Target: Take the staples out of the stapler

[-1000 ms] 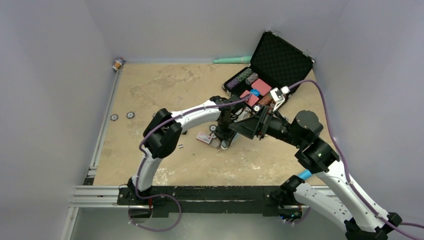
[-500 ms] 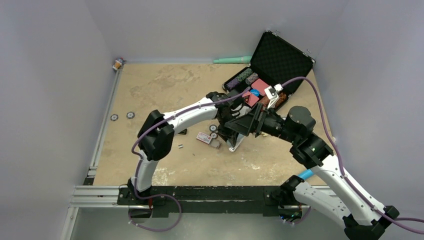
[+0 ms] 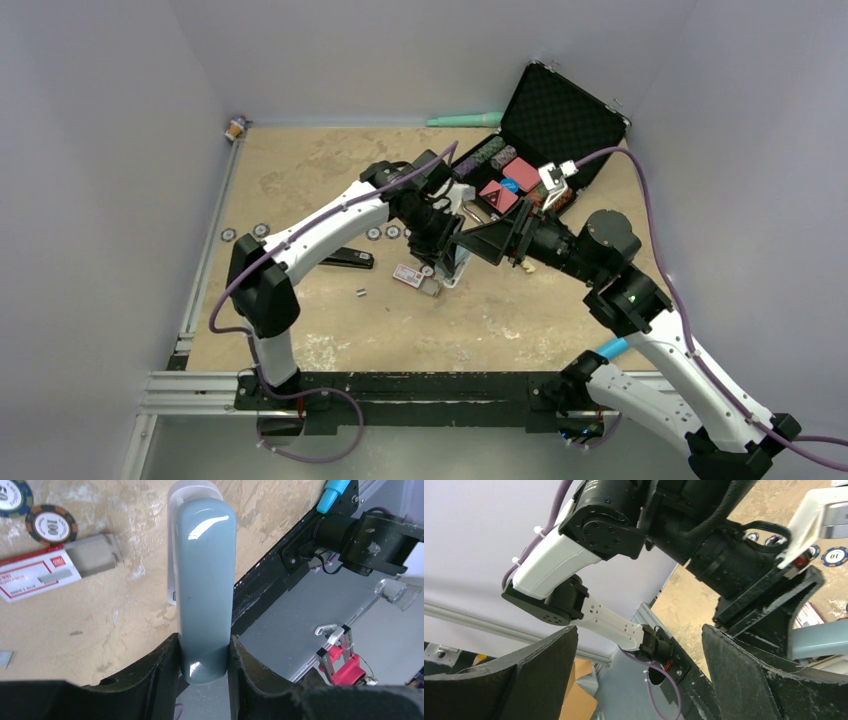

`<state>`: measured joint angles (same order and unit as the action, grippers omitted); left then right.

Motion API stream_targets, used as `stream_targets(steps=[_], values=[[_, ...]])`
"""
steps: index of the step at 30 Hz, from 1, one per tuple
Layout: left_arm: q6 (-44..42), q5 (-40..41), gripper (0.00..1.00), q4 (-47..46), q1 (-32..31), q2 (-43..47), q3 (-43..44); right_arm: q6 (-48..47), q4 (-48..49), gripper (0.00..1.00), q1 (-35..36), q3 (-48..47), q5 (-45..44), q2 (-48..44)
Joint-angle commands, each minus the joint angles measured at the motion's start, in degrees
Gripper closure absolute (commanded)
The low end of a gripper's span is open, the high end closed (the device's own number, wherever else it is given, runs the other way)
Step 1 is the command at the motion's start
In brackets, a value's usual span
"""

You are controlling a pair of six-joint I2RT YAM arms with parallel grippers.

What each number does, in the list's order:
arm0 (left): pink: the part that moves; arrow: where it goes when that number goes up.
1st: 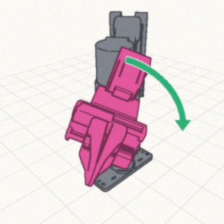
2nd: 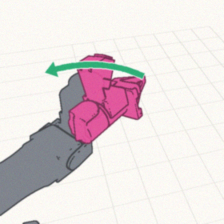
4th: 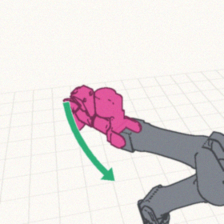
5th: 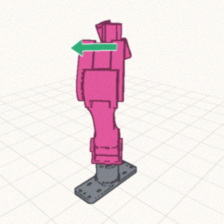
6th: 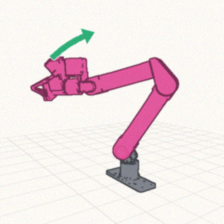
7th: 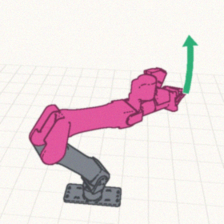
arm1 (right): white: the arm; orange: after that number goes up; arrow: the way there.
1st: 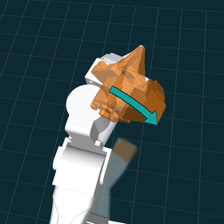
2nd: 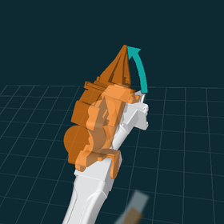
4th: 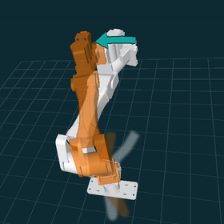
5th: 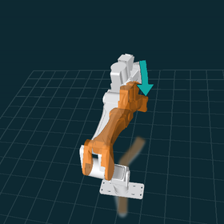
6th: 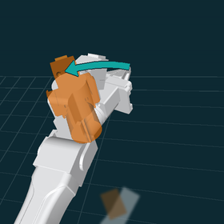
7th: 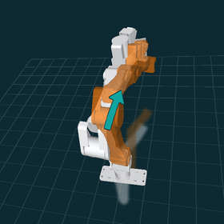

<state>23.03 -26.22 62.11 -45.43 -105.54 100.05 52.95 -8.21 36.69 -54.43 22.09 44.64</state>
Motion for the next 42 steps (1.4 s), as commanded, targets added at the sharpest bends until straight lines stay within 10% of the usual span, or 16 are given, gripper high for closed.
stream_targets(steps=[1,16,28,42], values=[[0.34,-2.39,1.0,2.38,1.33,6.32,-2.94,-1.44,3.89,0.01,0.03,-2.15,-0.98,0.2],[-0.73,-9.56,1.0,0.15,9.58,22.0,-14.98,-0.56,19.64,0.01,-0.08,2.61,6.24,6.51],[3.22,-15.9,1.0,9.06,15.52,26.39,-3.78,6.57,42.32,0.01,-2.62,-6.55,24.08,22.51],[7.87,-20.01,1.0,8.13,16.95,29.79,4.85,10.26,46.15,0.01,-6.67,-17.37,31.55,31.32]])
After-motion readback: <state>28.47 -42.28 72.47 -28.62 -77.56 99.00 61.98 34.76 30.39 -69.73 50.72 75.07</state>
